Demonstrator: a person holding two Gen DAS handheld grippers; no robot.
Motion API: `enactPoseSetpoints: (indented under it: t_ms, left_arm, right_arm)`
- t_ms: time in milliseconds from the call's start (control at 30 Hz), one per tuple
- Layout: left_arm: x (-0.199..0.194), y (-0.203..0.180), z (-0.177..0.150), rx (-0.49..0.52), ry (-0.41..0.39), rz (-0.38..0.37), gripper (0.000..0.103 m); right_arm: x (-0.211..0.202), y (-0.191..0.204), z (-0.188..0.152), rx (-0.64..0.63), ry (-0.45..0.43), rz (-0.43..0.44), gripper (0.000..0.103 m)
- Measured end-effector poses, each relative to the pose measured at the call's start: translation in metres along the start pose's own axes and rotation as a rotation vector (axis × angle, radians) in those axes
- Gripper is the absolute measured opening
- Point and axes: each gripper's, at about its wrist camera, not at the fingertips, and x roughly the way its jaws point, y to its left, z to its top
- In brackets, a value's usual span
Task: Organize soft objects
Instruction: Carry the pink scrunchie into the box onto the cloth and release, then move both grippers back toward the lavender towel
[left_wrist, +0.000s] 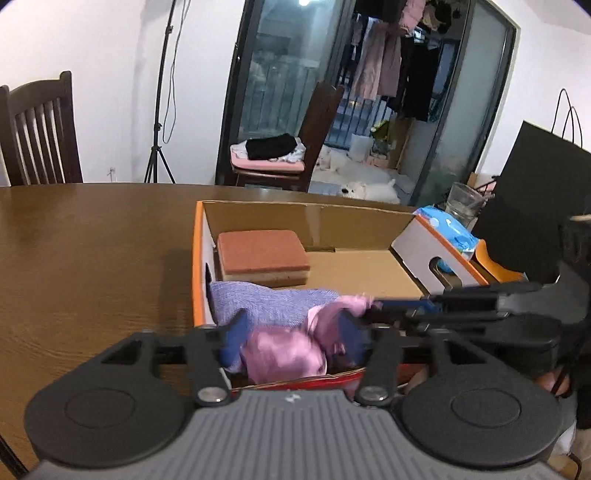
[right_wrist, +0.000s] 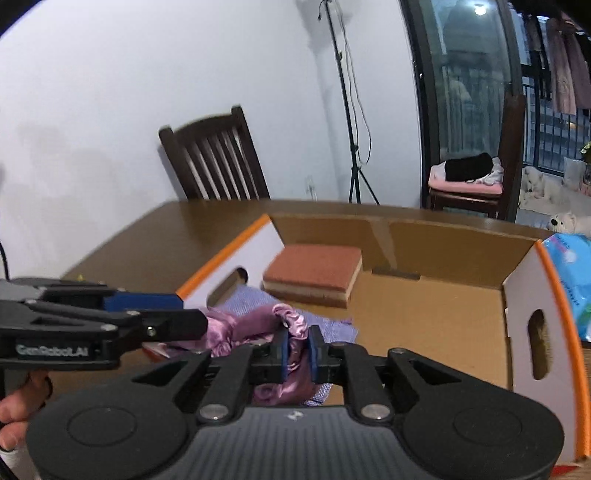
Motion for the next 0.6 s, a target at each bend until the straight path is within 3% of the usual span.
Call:
enactPoseSetpoints:
  t_ms: [67,167,200,433,600]
  left_arm:
    - [-0.007,0.001,0.000,0.005,-0.020,0.000,0.069]
    - [-0.018,-0.004,0.002,0.030,-0.045,0.023,0.072]
    - [-0.023,-0.005,0.004,0.033,-0.054,0.029,0.072]
    - [-0.076,-0.020,0.003,0.037,-0.131,0.037,0.078]
    - [-0.116,-0.036,-0.010,0.061,-0.165,0.036,0.081]
  right_arm:
    - [0.001,0.001,-0.005,-0.008,0.015,0.001,0.022]
    - [-0.007,0.002,-0.005,-0.007,0.024,0.000,0.040]
    - [-0.014,0.002,-0.003,-0.007,0.015,-0.002,0.042]
    - [-0.091,0.006,0.007,-0.046,-0.093,-0.052,0.046]
    - [-0.157,0.005,-0.003,-0.059,-0.166,-0.107,0.047]
